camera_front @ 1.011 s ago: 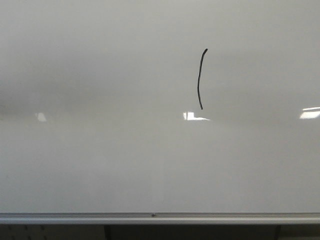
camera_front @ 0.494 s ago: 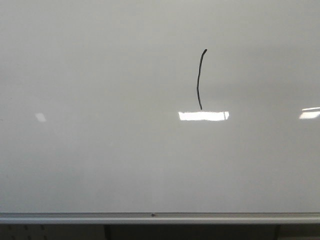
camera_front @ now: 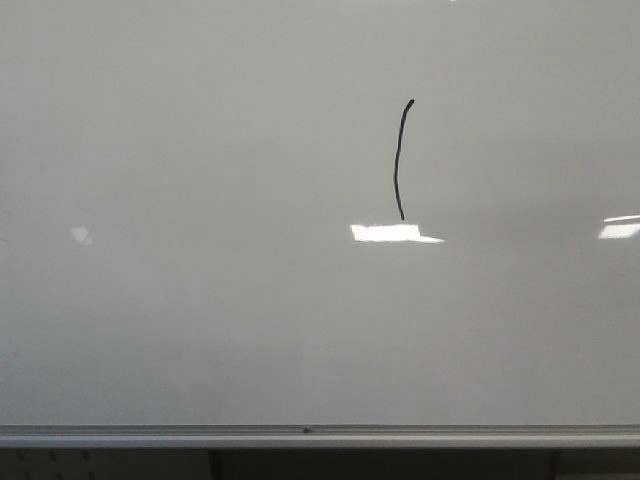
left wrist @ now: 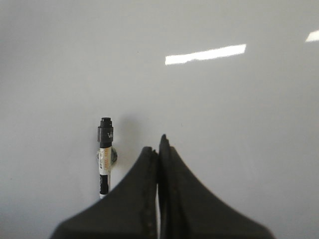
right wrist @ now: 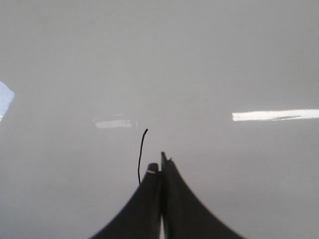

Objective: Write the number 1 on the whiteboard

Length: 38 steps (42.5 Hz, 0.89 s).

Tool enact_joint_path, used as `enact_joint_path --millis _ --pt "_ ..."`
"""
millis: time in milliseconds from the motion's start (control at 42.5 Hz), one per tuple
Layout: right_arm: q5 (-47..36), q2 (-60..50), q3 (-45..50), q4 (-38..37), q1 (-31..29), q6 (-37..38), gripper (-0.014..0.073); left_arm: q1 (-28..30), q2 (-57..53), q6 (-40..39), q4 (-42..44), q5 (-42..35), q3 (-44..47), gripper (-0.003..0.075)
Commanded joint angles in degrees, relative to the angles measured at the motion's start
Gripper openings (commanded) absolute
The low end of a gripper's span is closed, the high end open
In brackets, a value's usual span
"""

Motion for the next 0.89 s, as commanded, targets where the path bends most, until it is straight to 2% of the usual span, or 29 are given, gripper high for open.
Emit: enact_joint_path --millis 0,188,870 --pt "-2.6 -1.5 -1.1 0.7 -0.4 -0.7 -0.0088 -0.5 -4.1 -0.3 -2.2 -3.6 1.0 -0.0020" --pt "-2.1 -1.7 -1.1 0.7 -0.4 -0.7 -0.0088 -0.5 -9.0 -0.3 -3.1 -3.2 3.2 -0.0020" --pt "-1.0 -1.7 -1.1 0.7 -0.4 -0.7 -0.0088 -0.5 -9.2 -0.3 -3.2 -3.2 3.2 -0.0020"
